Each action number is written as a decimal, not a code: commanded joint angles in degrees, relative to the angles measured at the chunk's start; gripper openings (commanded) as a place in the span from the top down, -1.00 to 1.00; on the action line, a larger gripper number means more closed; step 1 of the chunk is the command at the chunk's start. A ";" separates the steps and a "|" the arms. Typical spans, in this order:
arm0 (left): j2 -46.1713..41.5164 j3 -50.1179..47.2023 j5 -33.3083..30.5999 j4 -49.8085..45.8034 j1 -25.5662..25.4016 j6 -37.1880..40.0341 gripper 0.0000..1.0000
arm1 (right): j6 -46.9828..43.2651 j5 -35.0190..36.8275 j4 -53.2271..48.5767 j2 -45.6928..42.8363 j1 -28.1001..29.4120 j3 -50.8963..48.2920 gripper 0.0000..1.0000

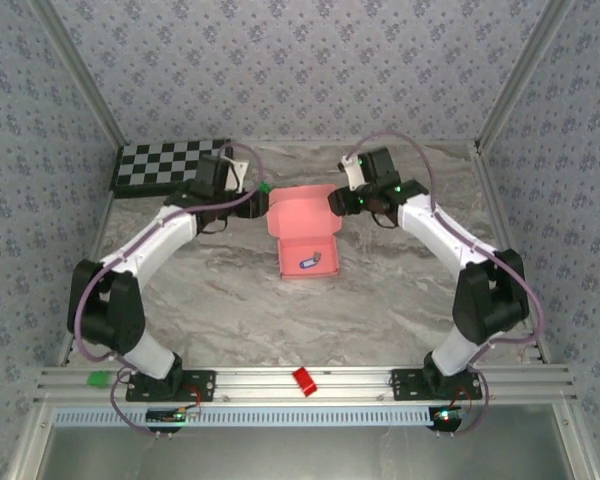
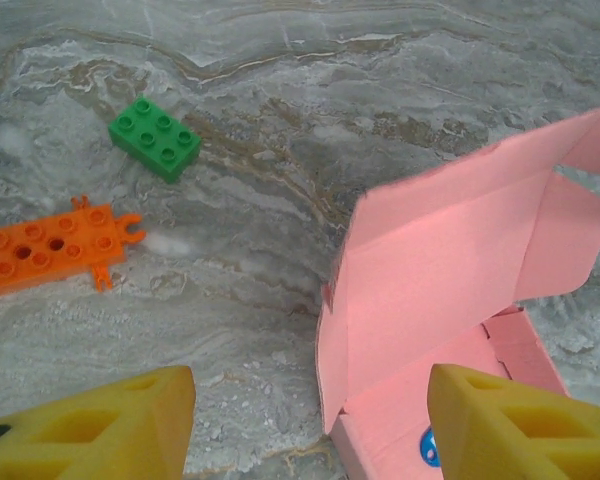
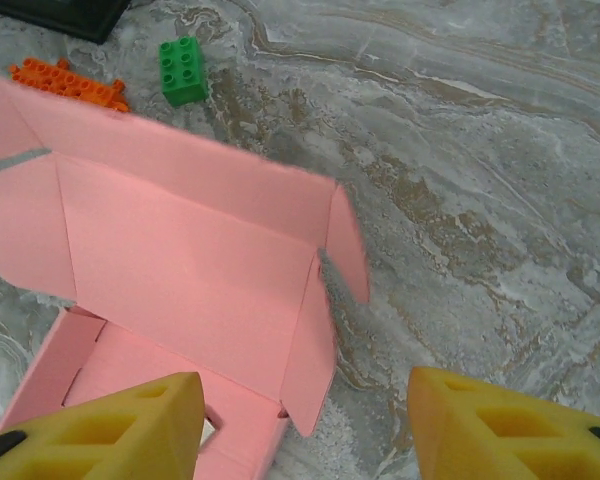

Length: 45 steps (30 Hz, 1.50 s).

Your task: Fold the paper box

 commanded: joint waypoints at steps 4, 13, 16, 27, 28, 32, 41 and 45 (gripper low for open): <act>8.58 10.37 10.61 -14.45 1.20 5.69 -0.25 | -7.50 -9.92 -16.57 8.46 -2.61 10.33 -0.12; 17.08 18.06 11.98 -17.12 1.20 6.67 -0.18 | -8.43 -12.81 -19.91 15.98 -4.22 17.22 -0.09; 18.93 19.73 11.94 -17.50 1.28 6.84 -0.16 | -8.45 -13.64 -20.34 17.68 -4.55 18.64 -0.09; 23.66 24.76 14.87 -20.71 1.30 7.44 0.10 | -10.16 -16.64 -25.35 23.68 -5.22 25.44 0.08; 23.78 24.82 15.04 -20.93 1.30 7.47 0.12 | -10.19 -16.79 -25.51 23.97 -5.23 25.81 0.10; 24.09 25.35 15.31 -21.44 1.33 7.70 0.19 | -10.54 -17.05 -26.07 24.73 -5.23 26.95 0.23; 24.22 25.89 14.86 -23.14 1.26 8.32 0.54 | -11.15 -16.67 -27.45 25.40 -5.17 28.23 0.56; 24.32 26.27 15.14 -23.32 1.33 8.18 0.72 | -11.23 -16.03 -27.47 25.32 -5.06 28.29 0.69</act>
